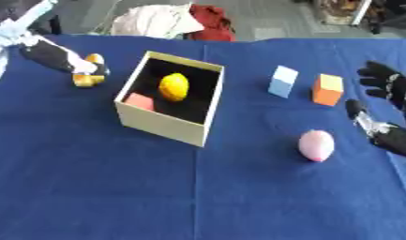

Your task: Pick up objects on the table and place them in the box.

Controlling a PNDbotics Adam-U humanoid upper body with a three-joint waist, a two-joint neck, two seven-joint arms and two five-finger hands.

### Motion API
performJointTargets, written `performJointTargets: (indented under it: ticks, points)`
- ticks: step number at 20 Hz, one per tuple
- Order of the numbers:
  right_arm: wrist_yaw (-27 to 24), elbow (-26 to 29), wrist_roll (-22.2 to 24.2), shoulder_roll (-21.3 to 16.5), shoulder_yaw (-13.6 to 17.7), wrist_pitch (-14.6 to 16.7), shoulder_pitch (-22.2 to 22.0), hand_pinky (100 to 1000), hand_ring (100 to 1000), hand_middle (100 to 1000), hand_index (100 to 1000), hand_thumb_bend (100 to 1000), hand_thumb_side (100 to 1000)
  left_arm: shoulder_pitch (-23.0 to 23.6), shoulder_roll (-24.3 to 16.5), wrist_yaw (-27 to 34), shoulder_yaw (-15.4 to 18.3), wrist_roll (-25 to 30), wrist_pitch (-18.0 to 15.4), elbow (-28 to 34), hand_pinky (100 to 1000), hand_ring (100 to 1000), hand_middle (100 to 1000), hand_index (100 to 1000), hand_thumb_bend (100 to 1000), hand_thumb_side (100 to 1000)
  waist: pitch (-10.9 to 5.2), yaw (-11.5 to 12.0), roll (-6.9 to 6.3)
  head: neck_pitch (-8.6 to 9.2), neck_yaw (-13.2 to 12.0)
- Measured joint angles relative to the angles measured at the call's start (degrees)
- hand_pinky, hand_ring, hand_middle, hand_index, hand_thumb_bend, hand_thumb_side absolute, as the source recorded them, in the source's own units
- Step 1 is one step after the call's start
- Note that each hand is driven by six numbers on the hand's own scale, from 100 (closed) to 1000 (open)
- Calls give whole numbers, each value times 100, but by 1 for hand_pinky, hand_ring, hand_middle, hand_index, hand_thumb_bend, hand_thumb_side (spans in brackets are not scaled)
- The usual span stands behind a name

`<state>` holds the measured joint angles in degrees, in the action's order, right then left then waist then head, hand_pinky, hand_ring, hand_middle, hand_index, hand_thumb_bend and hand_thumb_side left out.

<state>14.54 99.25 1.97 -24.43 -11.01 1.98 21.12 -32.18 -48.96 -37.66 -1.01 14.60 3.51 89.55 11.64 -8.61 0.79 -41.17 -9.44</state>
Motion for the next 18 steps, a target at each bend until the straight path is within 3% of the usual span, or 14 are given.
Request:
performJointTargets:
  ticks: [10,18]
  points:
    - [-4,-4,41,30,-35,14,1,863,894,881,985,209,498,-1090,340,-685,-65,-254,135,-2576,794,785,750,860,804,282,-23,-142,1,7,-34]
    - [-17,-17,56,55,-42,20,6,863,894,881,986,205,500,-1430,748,-937,-89,-157,6,-3809,792,785,756,865,797,255,-23,-230,2,25,-90]
